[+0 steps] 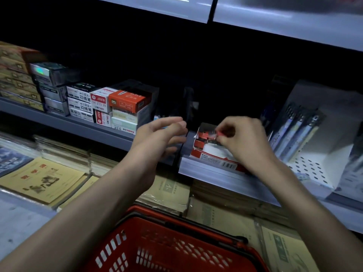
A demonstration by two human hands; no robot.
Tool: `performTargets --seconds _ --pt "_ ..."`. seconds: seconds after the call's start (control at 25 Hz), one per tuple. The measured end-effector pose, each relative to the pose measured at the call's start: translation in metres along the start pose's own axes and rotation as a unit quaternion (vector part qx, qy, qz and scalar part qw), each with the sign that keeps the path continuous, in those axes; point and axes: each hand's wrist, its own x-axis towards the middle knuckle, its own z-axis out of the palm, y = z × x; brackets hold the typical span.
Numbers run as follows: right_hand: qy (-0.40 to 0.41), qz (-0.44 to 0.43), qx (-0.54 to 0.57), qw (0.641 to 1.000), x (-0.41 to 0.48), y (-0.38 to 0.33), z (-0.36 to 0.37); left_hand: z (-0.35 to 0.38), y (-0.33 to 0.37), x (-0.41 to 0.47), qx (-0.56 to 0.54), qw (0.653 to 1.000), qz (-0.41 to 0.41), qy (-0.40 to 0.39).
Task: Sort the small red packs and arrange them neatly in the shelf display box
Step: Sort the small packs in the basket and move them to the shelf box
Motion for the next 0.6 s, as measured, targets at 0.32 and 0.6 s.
performTargets --seconds 0.32,0.6 --pt "-0.117 0.002 -0.046 0.992 -0.009 0.002 -0.007 0.001 -0.017 -0.023 0.194 0.976 0.098 -0.033" --pt "-0.075 -0.063 -0.013 0.995 -0.07 -0.03 -0.039 -0.029 -0.045 -0.047 0.496 0.835 0.232 -0.049"
